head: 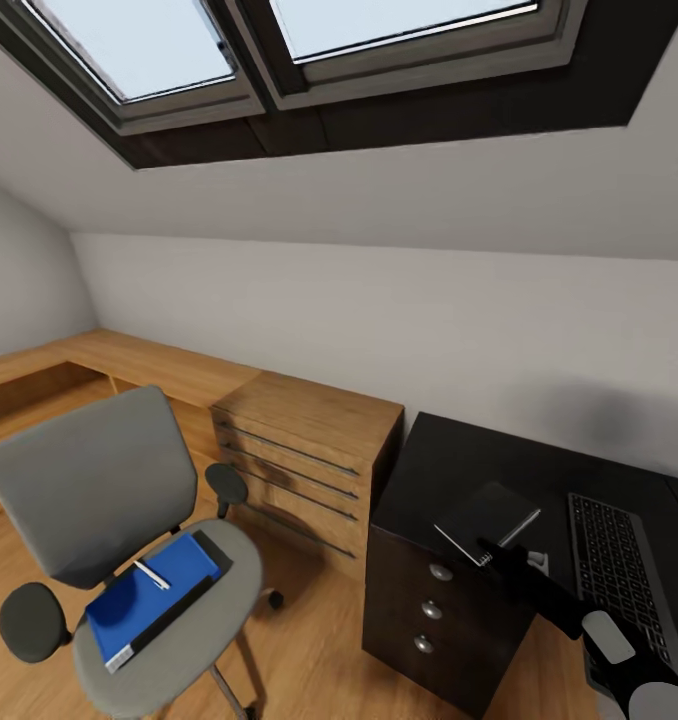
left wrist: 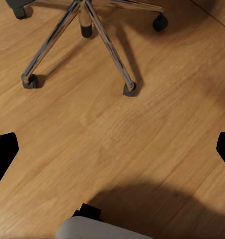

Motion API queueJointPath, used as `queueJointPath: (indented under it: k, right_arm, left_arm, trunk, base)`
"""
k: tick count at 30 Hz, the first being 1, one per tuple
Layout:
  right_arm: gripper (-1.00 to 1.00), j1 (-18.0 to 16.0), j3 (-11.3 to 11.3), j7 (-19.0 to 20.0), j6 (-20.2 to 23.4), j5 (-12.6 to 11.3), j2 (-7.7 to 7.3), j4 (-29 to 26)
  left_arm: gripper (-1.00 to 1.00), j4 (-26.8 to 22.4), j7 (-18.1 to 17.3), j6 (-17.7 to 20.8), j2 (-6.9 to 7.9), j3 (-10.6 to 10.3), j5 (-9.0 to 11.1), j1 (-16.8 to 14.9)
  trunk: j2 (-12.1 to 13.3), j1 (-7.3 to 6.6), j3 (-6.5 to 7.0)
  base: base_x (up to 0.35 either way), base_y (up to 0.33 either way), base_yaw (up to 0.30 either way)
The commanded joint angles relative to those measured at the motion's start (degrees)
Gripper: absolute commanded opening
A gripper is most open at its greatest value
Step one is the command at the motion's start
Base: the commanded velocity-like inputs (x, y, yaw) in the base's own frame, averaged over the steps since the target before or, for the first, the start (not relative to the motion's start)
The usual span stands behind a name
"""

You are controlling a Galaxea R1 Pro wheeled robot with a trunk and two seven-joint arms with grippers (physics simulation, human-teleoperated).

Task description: In the bedroom, organize the workspace by keeping the computer under the desk, ensuring the monitor is on the desk, placing the keyboard on the desk next to the monitor, placing the mouse on the desk next to the keyboard, moving the folder from the swivel chair onto the desk next to the mouse, stacking the notebook on top of the folder with the pen on top of the notebook, and positioning the swivel chair next to the desk.

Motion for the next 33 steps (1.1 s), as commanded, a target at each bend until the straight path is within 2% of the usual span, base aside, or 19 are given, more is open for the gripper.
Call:
queueJointPath:
  k: [1, 6, 15, 33]
  right_arm:
    - [-1.0, -0.1, -0.2, 0.1, 0.4, 0.0, 0.01, 0.0]
    - [-1.0, -0.1, -0.2, 0.2, 0.6, 0.0, -0.05, 0.1]
    - [-1.0, -0.1, -0.2, 3.6, 1.5, 0.0, -0.14, 0.1]
    - [-1.0, -0.1, -0.2, 4.9, 2.7, 0.1, -0.26, 0.1]
  left_arm:
    - [1.0, 0.0, 0.1, -0.2, -0.04, 0.3, -0.3, 0.0]
    - [1.0, 0.0, 0.1, -0.2, -0.04, 0.3, -0.3, 0.0]
    - [1.0, 0.0, 0.1, -0.2, -0.04, 0.3, -0.3, 0.0]
    - [1.0, 0.0, 0.1, -0.2, -0.04, 0.3, -0.3, 0.0]
  trunk:
    - [0.0, -0.01, -0.07]
    - [0.0, -0.01, -0.07]
    - [0.0, -0.01, -0.07]
    - [0.0, -0.01, -0.07]
  base:
    - [-0.035, 0.0, 0.0]
    - [-0.015, 0.0, 0.0]
    - [-0.012, 0.0, 0.0]
    - [-0.153, 0.0, 0.0]
